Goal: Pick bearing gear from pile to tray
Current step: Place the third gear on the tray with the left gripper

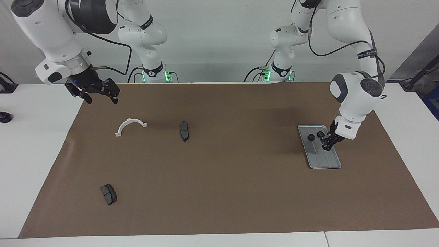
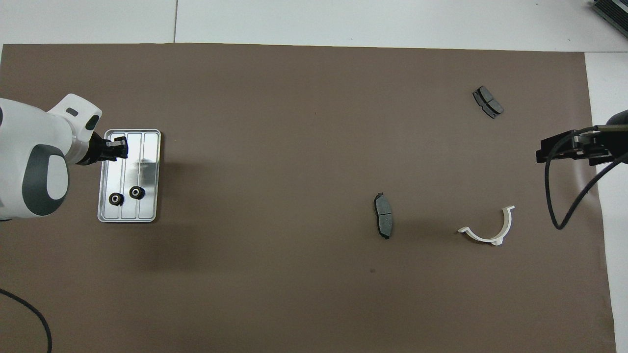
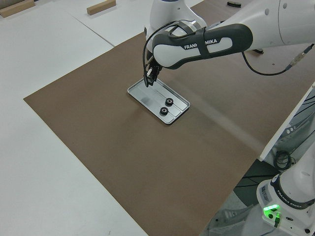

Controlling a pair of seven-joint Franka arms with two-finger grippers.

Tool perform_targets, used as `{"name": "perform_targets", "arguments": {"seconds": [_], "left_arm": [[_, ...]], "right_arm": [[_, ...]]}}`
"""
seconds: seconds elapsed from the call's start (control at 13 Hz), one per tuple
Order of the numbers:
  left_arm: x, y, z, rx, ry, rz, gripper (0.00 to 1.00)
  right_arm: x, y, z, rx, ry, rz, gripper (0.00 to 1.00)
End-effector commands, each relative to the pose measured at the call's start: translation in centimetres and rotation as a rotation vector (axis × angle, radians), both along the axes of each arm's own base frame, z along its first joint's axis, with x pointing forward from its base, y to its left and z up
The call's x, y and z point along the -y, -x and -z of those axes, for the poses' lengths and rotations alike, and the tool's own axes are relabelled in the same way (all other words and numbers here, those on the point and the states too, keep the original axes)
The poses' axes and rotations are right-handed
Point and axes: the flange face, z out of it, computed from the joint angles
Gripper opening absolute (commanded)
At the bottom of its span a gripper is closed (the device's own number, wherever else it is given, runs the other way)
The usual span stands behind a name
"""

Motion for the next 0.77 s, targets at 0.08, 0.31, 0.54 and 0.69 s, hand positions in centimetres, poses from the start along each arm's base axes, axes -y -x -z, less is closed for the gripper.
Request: {"name": "perform_targets", "arguments": {"seconds": [0.08, 0.31, 0.54, 0.69], "left_arm": [[0.2, 2.0, 2.9, 0.009, 0.008, 0.067, 0.01], [0.9, 1.7, 4.0, 0.023, 0.01, 0.083, 0.69], [0.9, -0.1, 0.2, 0.041, 0.003, 0.088, 1.0], [1.2, -1.1, -5.7, -0.02, -0.008, 0.108, 1.0]], "right_arm": [[0.0, 1.0, 1.2, 0.003, 0.072, -0.048, 1.0], [-0.1, 0.9, 1.4, 0.002, 0.07, -0.045, 1.0], [-0.4, 0.8, 1.3, 0.002, 0.06, -0.052, 1.0], [-1.3, 0.6, 1.3, 0.012, 0.054, -0.066, 1.0]]}}
